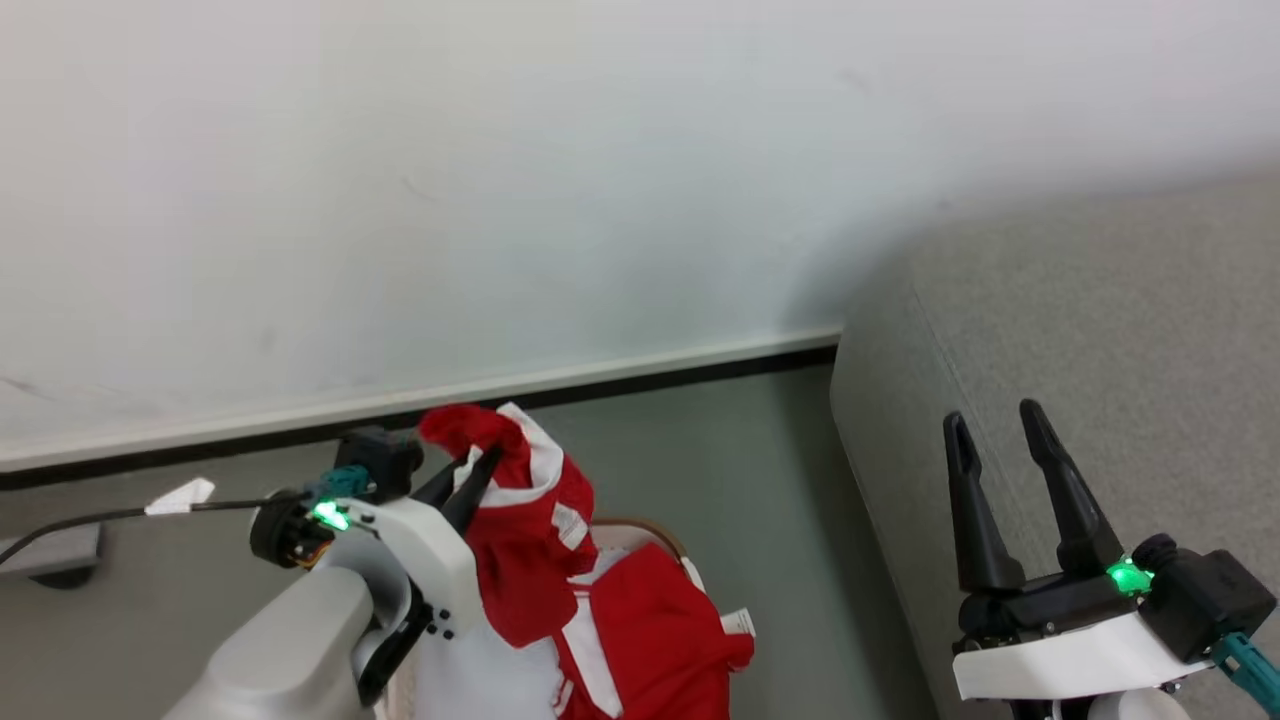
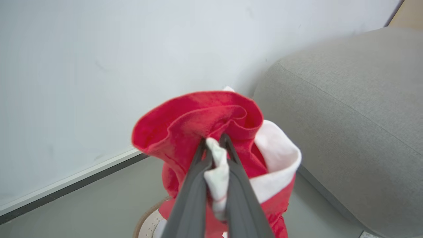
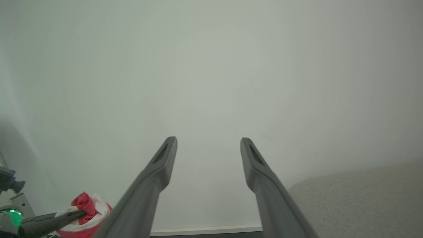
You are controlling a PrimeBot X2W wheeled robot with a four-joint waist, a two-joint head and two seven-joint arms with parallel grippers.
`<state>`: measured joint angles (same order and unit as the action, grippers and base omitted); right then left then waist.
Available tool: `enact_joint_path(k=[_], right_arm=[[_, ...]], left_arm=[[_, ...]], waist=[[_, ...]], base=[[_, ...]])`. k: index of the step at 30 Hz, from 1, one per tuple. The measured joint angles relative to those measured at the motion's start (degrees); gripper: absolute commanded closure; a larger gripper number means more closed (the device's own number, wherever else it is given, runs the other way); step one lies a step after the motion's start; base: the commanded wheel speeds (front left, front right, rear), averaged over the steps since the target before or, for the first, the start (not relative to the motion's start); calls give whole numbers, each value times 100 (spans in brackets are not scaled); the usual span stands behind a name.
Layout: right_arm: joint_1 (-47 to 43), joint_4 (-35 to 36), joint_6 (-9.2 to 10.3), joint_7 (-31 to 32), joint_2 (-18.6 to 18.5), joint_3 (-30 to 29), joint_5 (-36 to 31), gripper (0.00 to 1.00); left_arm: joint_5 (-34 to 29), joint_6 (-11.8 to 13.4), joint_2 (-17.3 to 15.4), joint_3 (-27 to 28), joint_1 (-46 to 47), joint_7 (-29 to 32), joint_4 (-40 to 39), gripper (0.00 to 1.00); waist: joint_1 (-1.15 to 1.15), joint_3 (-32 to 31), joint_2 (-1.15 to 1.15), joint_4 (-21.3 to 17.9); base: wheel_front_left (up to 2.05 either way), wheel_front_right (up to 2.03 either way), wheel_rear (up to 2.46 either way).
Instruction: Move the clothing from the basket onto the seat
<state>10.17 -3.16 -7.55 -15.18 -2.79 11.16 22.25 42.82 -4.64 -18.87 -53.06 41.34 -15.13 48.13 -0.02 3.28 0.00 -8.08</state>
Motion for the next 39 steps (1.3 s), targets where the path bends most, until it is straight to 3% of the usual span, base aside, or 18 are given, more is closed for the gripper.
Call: enact_joint_path(k=[15, 23, 30, 39], right_arm=[[-213, -168, 0, 0, 0, 279, 78, 0], [-214, -242, 0, 0, 0, 345, 48, 0], [-205, -254, 0, 0, 0, 477, 40, 0], [-64, -558, 0, 0, 1, 1238, 9, 0]], left_arm=[[-403, 354, -356, 1371, -527, 0, -2327, 100], [-427, 523, -523, 1445, -713, 56, -3211, 100], [-396, 602, -572, 1422, -849, 197, -3537, 100], [-372, 621, -535, 1325, -840, 304, -3731, 100]], waist=[[1, -364, 0, 156], [1, -411, 0, 218], [1, -415, 0, 229], [1, -399, 0, 313]], base=[[0, 0, 0], [0, 0, 0], [0, 0, 0], [0, 0, 0]])
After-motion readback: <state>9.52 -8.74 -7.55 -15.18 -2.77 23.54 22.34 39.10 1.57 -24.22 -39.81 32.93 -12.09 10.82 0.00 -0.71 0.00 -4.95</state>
